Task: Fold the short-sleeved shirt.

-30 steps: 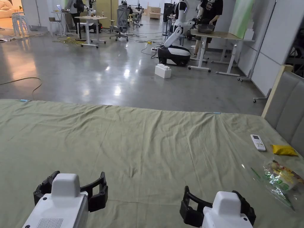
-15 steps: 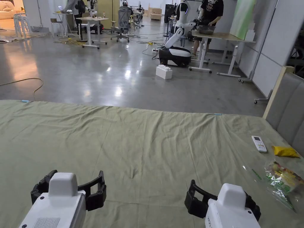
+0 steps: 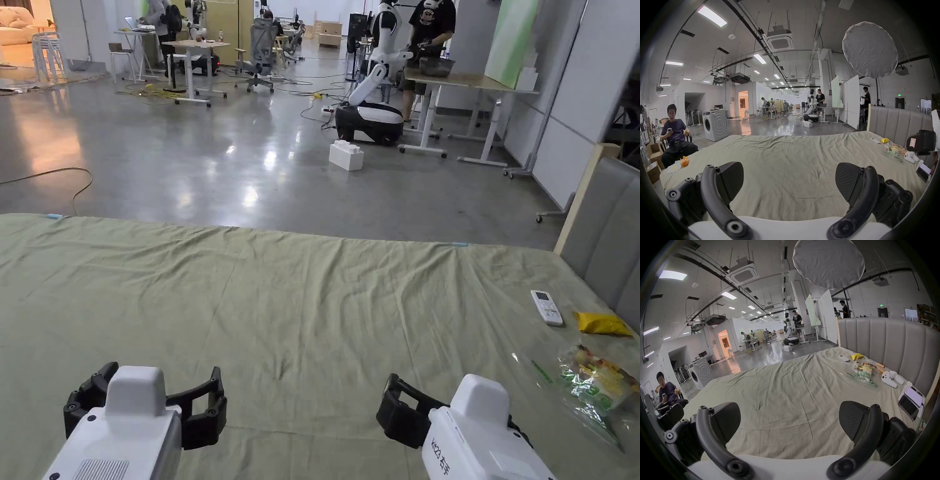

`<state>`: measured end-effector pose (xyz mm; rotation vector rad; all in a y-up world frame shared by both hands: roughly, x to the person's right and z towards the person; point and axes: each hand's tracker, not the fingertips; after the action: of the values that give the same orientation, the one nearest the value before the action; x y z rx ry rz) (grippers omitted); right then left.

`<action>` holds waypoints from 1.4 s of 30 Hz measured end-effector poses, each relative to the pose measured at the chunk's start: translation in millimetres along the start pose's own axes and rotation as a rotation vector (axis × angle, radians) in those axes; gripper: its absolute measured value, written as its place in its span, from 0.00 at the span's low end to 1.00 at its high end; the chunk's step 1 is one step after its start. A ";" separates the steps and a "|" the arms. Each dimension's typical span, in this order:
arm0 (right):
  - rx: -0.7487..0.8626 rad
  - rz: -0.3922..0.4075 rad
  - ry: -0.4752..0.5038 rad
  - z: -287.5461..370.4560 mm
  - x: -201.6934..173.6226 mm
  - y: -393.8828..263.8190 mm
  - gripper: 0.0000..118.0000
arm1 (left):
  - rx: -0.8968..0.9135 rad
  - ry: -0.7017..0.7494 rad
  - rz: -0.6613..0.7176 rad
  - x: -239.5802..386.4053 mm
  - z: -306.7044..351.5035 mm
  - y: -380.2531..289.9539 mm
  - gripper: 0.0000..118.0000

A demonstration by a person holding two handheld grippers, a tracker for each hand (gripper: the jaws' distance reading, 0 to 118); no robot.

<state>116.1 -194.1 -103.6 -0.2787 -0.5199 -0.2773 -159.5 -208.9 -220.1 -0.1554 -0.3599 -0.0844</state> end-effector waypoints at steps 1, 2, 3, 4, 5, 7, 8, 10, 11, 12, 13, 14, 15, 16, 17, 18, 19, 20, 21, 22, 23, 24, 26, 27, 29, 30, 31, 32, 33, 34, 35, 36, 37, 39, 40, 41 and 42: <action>-0.005 -0.010 -0.007 -0.2 -0.1 1.0 1.00 | 0.000 -0.006 0.008 -0.6 -0.8 -1.0 0.96; -0.012 -0.021 -0.012 -0.5 -0.1 2.4 1.00 | -0.001 -0.010 0.014 -1.1 -0.7 -0.6 0.96; -0.024 -0.034 -0.018 -1.1 -0.1 3.9 1.00 | -0.001 -0.015 0.019 -1.5 -0.6 -0.2 0.96; -0.029 -0.037 -0.019 -2.2 0.1 4.4 1.00 | -0.002 -0.018 0.020 -1.5 -0.7 -0.3 0.96; -0.032 -0.034 -0.020 -3.3 -0.1 4.7 1.00 | -0.003 -0.018 0.020 -1.4 -0.9 -0.7 0.96; -0.044 -0.011 -0.037 -5.6 -1.8 5.2 1.00 | -0.006 -0.018 0.018 -1.5 -1.0 -0.9 0.96; -0.039 0.000 -0.041 -5.3 -2.1 5.3 1.00 | -0.007 -0.020 0.018 -1.8 -1.0 -1.0 0.96; -0.037 0.017 -0.054 -5.8 -3.0 5.6 1.00 | -0.011 -0.023 0.023 -2.3 -0.6 -2.0 0.96; -0.036 0.017 -0.053 -5.7 -2.6 5.8 1.00 | -0.011 -0.024 0.026 -3.0 0.2 -3.1 0.96; -0.037 0.017 -0.057 -5.2 -2.0 5.4 1.00 | -0.011 -0.022 0.030 -3.4 0.8 -4.3 0.96; -0.040 0.018 -0.059 -5.7 -1.9 5.6 1.00 | -0.014 -0.018 0.033 -3.5 0.8 -6.1 0.96; -0.044 0.013 -0.059 -6.1 -1.5 5.8 1.00 | -0.018 -0.017 0.037 -3.9 0.8 -6.7 0.96; -0.045 0.009 -0.057 -6.5 -1.0 5.6 1.00 | -0.023 -0.018 0.040 -4.6 0.8 -7.2 0.96; -0.049 0.009 -0.056 -6.8 0.0 5.3 1.00 | -0.025 -0.018 0.042 -5.1 1.0 -7.6 0.96; -0.054 0.009 -0.058 -8.1 0.1 5.3 1.00 | -0.024 -0.017 0.043 -5.2 1.3 -8.2 0.96; -0.062 0.009 -0.063 -9.8 0.2 5.2 1.00 | -0.022 -0.017 0.043 -5.5 1.6 -8.3 0.96; -0.066 0.011 -0.061 -10.5 0.7 4.9 1.00 | -0.020 -0.018 0.042 -5.7 1.8 -8.0 0.96; -0.067 0.012 -0.060 -10.4 1.0 4.7 1.00 | -0.018 -0.018 0.040 -5.8 1.8 -7.8 0.96; -0.069 0.019 -0.062 -10.8 0.5 4.3 1.00 | -0.016 -0.017 0.039 -5.7 2.2 -7.7 0.96; -0.067 0.024 -0.065 -11.0 0.0 3.7 1.00 | -0.014 -0.017 0.038 -5.7 2.2 -7.4 0.96; -0.058 0.027 -0.065 -10.2 -0.3 2.6 1.00 | -0.010 -0.017 0.038 -5.8 2.2 -7.3 0.96; -0.055 0.032 -0.064 -9.4 -0.4 1.9 1.00 | -0.004 -0.014 0.037 -5.7 2.3 -7.4 0.96; -0.052 0.032 -0.060 -9.4 -0.7 1.1 1.00 | 0.003 -0.006 0.034 -5.3 2.0 -8.0 0.96; -0.049 0.031 -0.056 -9.2 -1.0 0.4 1.00 | 0.002 -0.003 0.032 -5.1 1.4 -8.1 0.96; -0.044 0.036 -0.066 -9.2 -2.8 -1.1 1.00 | 0.012 -0.004 0.019 -4.5 1.1 -10.2 0.96; -0.036 0.039 -0.069 -9.2 -3.2 -2.4 1.00 | 0.020 0.000 0.010 -3.5 1.2 -11.1 0.96; -0.026 0.049 -0.067 -8.7 -3.3 -3.5 1.00 | 0.020 0.004 0.004 -2.7 1.0 -11.2 0.96; -0.013 0.064 -0.058 -8.3 -3.3 -4.5 1.00 | 0.014 0.003 0.003 -2.7 0.5 -10.5 0.96; 0.007 0.083 -0.047 -7.5 -3.6 -5.7 1.00 | 0.008 -0.003 0.008 -3.9 -0.5 -12.0 0.96; 0.034 0.097 -0.039 -6.1 -4.1 -7.5 1.00 | 0.007 -0.008 0.018 -4.5 -1.2 -12.0 0.96; 0.054 0.128 -0.025 -5.5 -4.6 -8.8 1.00 | 0.008 -0.009 0.024 -4.8 -1.7 -11.7 0.96; 0.083 0.160 -0.019 -3.8 -5.9 -10.9 1.00 | 0.008 -0.009 0.028 -5.0 -2.5 -11.1 0.96; 0.115 0.190 -0.023 -2.7 -7.4 -13.1 1.00 | 0.009 -0.010 0.029 -5.6 -3.1 -10.3 0.96; 0.133 0.239 -0.049 -2.9 -11.4 -15.1 1.00 | 0.010 -0.015 0.029 -6.9 -4.3 -9.1 0.96; 0.162 0.254 -0.039 -2.2 -12.2 -14.1 1.00 | 0.011 -0.018 0.029 -8.1 -4.9 -8.5 0.96; 0.153 0.239 -0.033 -2.8 -11.4 -14.2 1.00 | 0.012 -0.018 0.029 -9.0 -5.4 -8.5 0.96; 0.151 0.221 -0.033 -3.4 -10.3 -14.6 1.00 | 0.016 -0.017 0.029 -10.0 -5.7 -8.5 0.96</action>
<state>104.2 -206.8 -109.0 -0.1919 -0.5349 -0.0185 -167.8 -217.7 -227.7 -0.1458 -0.3755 -0.0516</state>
